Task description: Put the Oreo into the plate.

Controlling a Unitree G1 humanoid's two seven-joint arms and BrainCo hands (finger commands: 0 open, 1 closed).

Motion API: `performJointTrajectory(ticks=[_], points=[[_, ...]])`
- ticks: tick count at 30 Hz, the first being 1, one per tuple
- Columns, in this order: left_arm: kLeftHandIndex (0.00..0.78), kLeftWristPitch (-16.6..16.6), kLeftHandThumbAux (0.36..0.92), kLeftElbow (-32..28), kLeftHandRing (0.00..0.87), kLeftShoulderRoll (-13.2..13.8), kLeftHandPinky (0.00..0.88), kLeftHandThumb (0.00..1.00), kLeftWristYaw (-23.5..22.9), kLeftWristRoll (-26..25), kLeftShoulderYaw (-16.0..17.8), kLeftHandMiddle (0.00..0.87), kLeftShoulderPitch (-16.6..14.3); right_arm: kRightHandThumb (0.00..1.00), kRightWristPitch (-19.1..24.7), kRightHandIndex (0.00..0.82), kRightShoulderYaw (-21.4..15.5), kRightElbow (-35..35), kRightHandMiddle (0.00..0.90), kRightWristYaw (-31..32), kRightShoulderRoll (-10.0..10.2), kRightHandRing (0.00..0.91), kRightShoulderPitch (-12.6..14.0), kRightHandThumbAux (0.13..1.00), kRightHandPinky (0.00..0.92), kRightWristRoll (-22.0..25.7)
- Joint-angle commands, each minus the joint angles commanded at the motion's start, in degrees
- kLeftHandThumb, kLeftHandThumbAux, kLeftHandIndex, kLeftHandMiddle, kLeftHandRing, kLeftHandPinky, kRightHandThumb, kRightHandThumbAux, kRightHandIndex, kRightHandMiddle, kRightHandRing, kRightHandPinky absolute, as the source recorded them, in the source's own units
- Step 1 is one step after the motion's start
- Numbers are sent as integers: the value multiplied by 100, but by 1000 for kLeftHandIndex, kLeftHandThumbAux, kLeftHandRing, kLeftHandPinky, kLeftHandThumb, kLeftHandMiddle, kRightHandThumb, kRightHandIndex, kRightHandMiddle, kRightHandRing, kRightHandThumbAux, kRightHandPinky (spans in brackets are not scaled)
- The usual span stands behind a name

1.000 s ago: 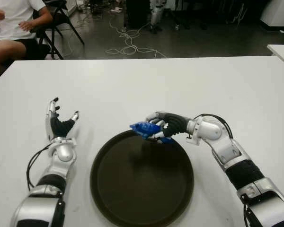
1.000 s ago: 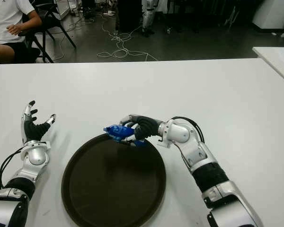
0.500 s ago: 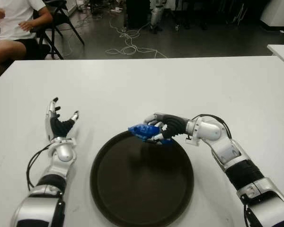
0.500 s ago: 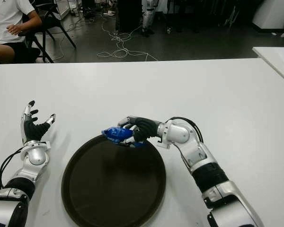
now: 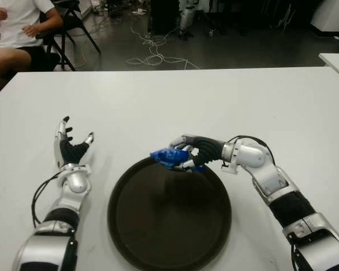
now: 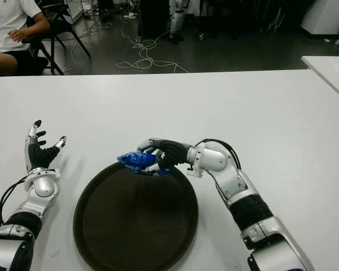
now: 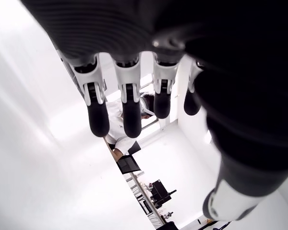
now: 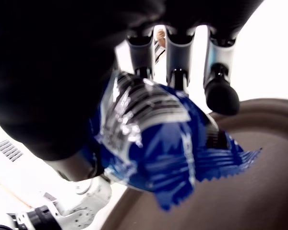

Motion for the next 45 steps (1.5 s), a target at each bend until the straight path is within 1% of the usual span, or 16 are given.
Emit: performJointTrajectory(ticks=[5,12,20,26,30,34,42,44,45], points=[[108,25,770,-15,151,0,220,287,-14,5,-11,117,4,683,-5,434,51,-240,819,-31,-40,824,98,737,808,-71],[117,27,776,-50,138,-12,200,301,-15,-10,-1,114,11,682,33,434,69,-565,832,1,-118,841,192,736,837,-59],[118,24,774,-28,133,-4,195,319,-22,-10,1,109,1,683,-129,435,99,-597,824,-3,-112,840,229,736,833,-6],[115,10,779,-26,146,1,192,299,-2,5,-8,122,9,683,-321,435,131,-626,832,-57,-105,846,259,736,844,-51],[115,13,779,-30,146,1,192,298,0,9,-12,119,13,683,-336,435,153,-657,833,-88,-135,846,265,736,844,-105],[111,24,771,-43,141,-2,197,280,-1,8,-13,116,18,683,-294,435,179,-751,827,-196,-158,843,319,736,840,-231],[104,45,763,-55,128,-12,206,300,-10,-7,-3,100,17,683,-211,435,179,-863,815,-349,-151,832,370,736,826,-321],[105,53,767,-68,134,-21,217,295,-33,-28,9,104,18,683,-293,435,143,-821,807,-464,-110,823,401,736,811,-305],[107,53,769,-73,138,-24,219,293,-44,-37,15,107,19,682,-328,435,130,-804,787,-509,-95,800,411,736,784,-296]])
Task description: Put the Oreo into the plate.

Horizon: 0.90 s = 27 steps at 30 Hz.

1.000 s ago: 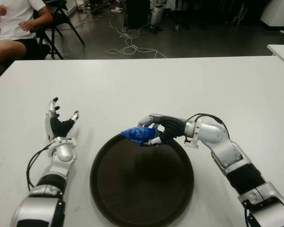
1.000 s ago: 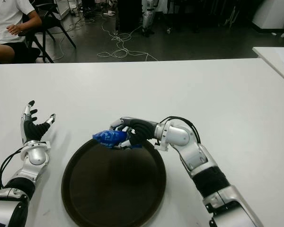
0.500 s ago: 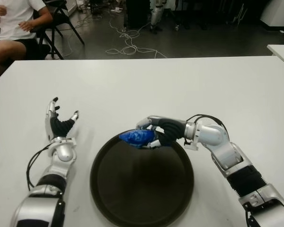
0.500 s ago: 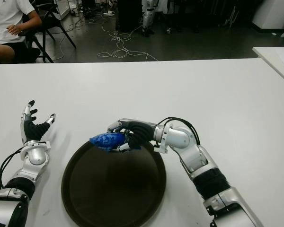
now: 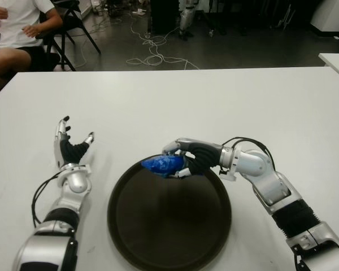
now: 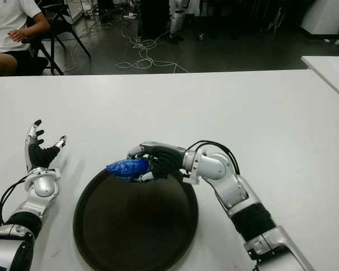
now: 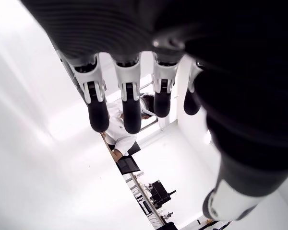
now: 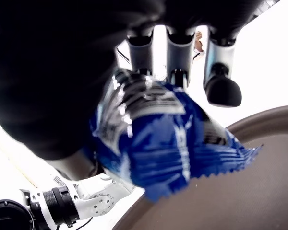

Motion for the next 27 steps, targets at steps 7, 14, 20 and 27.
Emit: performJointTrajectory(ticks=[7,14,20,27], points=[[108,2,772,-30,131,-9,180,286,-58,-34,23,108,12,678,-20,426,-24,-9,603,-146,23,608,12,739,559,48],[104,31,771,-64,139,2,223,296,-38,-4,4,108,24,72,-90,311,-15,32,374,-124,22,373,-40,825,328,98],[112,44,772,-55,151,16,218,323,25,45,-15,120,23,7,-285,192,81,356,234,29,-84,250,-212,775,209,-13],[109,36,763,-28,129,20,184,321,32,45,-12,107,18,0,-63,127,111,461,155,433,-92,159,-281,704,140,238]])
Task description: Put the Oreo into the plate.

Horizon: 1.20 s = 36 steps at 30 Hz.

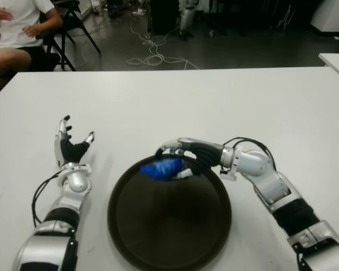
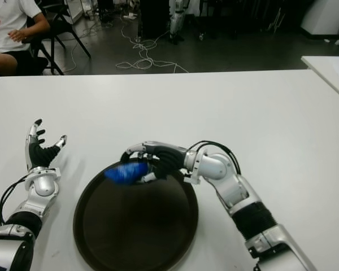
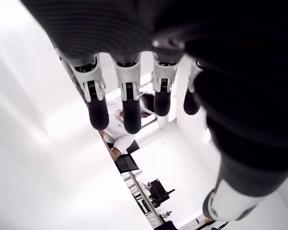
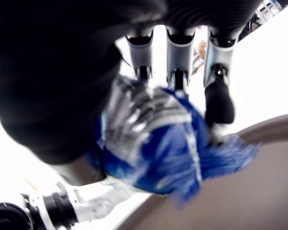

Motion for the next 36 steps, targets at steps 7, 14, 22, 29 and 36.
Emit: performJointTrajectory(ticks=[7,14,22,29,36], points=[[106,-33,754,-5,135,-11,197,314,-21,-23,12,110,4,0,10,112,-75,88,128,74,89,127,10,660,100,164],[114,-38,768,9,150,-1,220,337,-11,-15,8,121,-2,0,100,108,-108,189,126,271,137,121,-37,656,91,359],[113,-21,778,13,157,0,224,325,62,30,-19,129,-6,0,197,115,-89,207,132,346,107,126,-93,678,97,291],[113,21,771,21,153,-13,205,335,100,24,-15,126,-26,0,319,113,-97,218,128,420,105,126,-129,690,96,302],[121,6,771,33,147,-16,221,382,88,-1,-2,120,-32,0,292,110,-96,221,126,386,98,125,-130,689,94,247]])
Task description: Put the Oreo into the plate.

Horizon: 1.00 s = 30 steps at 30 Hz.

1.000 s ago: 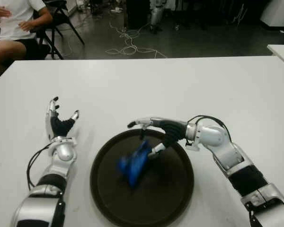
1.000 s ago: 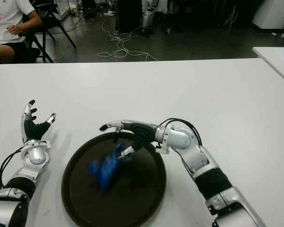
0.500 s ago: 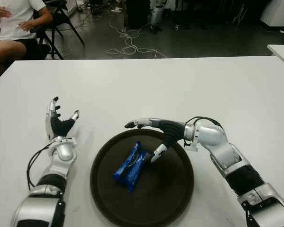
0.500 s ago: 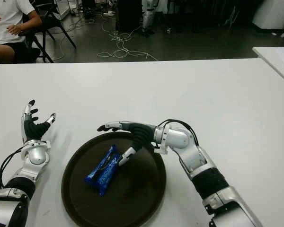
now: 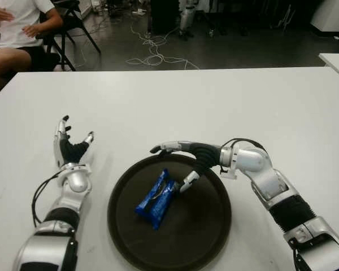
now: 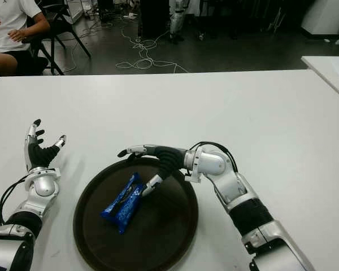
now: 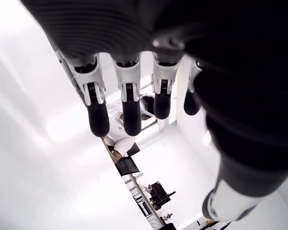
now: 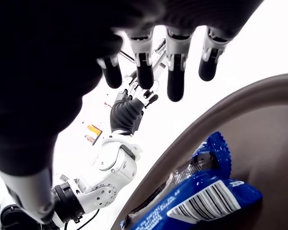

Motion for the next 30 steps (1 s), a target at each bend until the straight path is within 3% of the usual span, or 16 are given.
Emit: performJointTrajectory(ticks=[13,17,30], points=[[114,-43,770,-17,152,14,250,348,-55,12,-21,113,13,0,-109,107,-88,274,127,-24,111,117,-56,689,93,116],[111,-31,770,-20,147,9,210,347,-57,8,-19,116,13,0,-159,107,-146,309,125,-75,116,118,-60,702,98,120],[111,1,771,9,123,-14,176,305,-96,-45,17,106,-11,0,-22,127,-707,321,142,-382,229,129,19,792,102,508]])
